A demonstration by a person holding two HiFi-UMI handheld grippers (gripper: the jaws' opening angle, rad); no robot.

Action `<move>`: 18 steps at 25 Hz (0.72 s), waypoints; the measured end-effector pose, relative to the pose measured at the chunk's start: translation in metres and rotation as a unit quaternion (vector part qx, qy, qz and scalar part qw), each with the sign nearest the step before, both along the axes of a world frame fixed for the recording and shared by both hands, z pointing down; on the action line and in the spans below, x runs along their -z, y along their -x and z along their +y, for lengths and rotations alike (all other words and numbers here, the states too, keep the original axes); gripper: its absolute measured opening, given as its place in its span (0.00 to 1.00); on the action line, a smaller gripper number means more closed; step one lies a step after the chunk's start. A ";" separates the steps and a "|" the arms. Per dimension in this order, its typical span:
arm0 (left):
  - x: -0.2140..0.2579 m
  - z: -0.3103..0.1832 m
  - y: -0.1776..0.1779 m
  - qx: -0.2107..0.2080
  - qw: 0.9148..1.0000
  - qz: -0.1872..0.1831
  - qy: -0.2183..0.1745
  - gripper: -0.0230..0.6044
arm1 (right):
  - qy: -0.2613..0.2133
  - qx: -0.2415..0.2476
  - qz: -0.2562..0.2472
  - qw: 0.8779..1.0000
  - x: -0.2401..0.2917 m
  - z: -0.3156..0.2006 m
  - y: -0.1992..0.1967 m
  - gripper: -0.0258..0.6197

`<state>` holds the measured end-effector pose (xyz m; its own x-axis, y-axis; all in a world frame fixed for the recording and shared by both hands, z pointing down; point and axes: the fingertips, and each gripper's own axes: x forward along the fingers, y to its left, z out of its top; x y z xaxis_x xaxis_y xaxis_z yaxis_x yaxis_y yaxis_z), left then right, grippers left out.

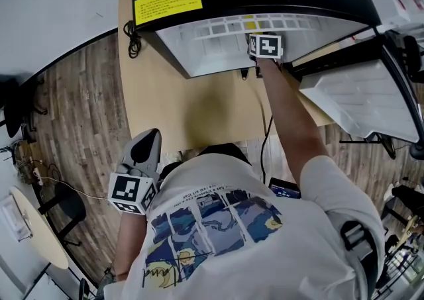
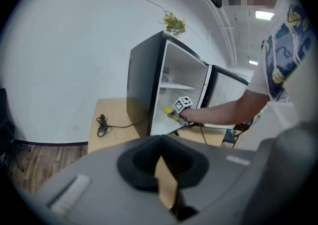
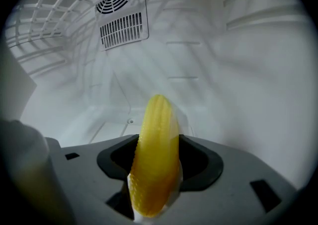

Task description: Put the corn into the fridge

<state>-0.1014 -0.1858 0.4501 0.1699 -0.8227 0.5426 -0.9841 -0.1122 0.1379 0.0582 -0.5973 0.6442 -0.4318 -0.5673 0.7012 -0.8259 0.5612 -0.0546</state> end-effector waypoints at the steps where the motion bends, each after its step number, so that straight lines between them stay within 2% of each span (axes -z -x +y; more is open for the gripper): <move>1: 0.000 -0.001 -0.001 -0.002 1.000 0.000 -0.001 0.05 | 0.001 0.001 -0.001 1.000 0.000 0.000 0.001 0.41; 18: 0.002 0.001 -0.009 -0.019 1.000 0.003 0.001 0.05 | -0.002 0.016 -0.014 1.000 0.003 0.013 -0.004 0.43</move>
<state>-0.0919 -0.1844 0.4486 0.2043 -0.8141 0.5436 -0.9782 -0.1495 0.1439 0.0622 -0.5846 0.6413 -0.4692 -0.5548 0.6870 -0.8052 0.5883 -0.0748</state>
